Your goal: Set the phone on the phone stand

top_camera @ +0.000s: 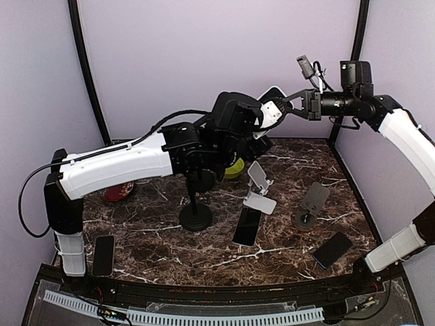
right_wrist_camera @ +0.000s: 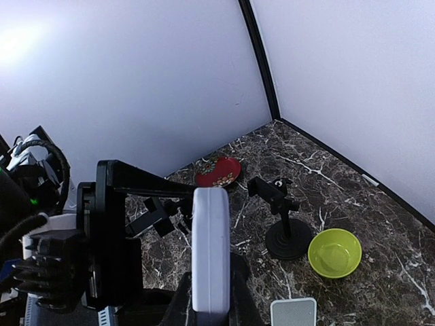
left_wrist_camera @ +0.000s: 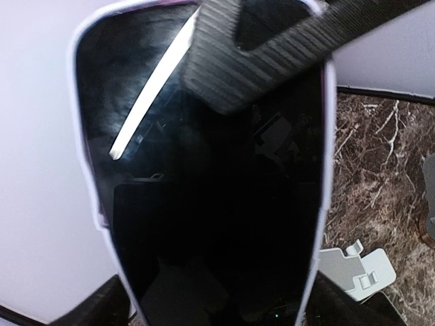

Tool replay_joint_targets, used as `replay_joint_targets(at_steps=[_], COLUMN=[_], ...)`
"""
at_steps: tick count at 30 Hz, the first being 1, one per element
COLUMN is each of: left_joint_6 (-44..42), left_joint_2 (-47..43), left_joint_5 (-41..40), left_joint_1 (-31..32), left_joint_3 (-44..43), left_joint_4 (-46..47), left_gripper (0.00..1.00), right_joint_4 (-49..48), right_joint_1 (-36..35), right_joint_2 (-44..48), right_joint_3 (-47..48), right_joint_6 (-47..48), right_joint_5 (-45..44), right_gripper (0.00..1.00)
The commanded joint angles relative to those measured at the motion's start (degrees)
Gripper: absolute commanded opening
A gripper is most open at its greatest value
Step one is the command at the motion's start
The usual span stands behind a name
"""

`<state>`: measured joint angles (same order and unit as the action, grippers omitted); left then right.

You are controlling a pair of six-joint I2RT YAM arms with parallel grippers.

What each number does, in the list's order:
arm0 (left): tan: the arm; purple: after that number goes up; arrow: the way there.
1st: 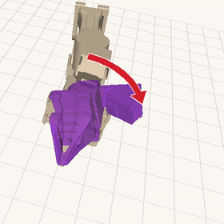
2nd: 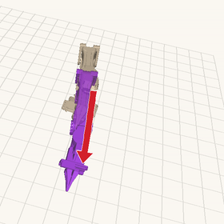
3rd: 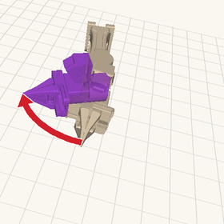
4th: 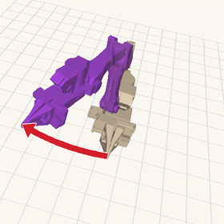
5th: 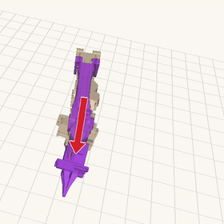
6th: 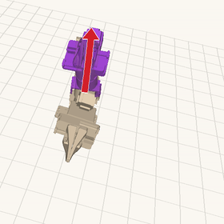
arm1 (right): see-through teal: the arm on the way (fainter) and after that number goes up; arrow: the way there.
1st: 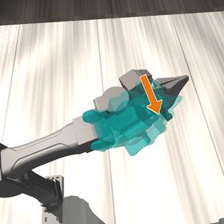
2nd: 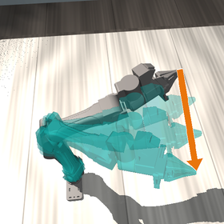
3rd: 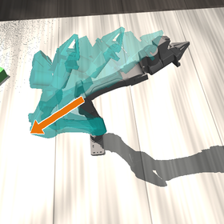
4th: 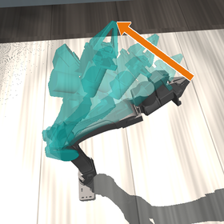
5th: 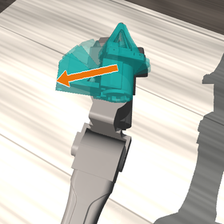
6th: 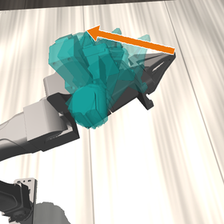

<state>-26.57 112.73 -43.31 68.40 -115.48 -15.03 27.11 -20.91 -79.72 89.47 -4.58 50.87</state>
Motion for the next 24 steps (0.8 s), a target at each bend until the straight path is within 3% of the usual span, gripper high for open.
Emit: replay_joint_targets(at_steps=[1,6,10,15,24], left_joint_6=[-1.6,-2.6,1.3,10.5,18.1], left_joint_2=[-0.5,0.6,-0.2,-4.0,-9.9], left_joint_5=[-3.6,-7.3,-7.9,-1.2,8.5], left_joint_1=[0.4,0.3,0.3,0.4,0.9], left_joint_3=[-2.6,-2.3,-2.3,0.3,10.0], left_joint_4=[7.5,7.7,3.8,-1.9,-1.2], left_gripper=[0.98,0.99,0.99,0.99,0.96], right_joint_4=[-1.1,-0.3,4.1,12.6,29.1], right_joint_1=[0.0,4.4,9.8,14.6,19.6], right_joint_2=[0.2,-0.7,-1.9,-1.6,-0.4], right_joint_3=[-0.5,2.4,4.3,3.2,0.2], right_joint_6=[0.2,0.4,4.2,16.2,32.5], right_joint_5=[0.1,-1.3,-2.1,-10.1,-16.9], right_gripper=[0.00,0.00,0.00,0.00,0.00])
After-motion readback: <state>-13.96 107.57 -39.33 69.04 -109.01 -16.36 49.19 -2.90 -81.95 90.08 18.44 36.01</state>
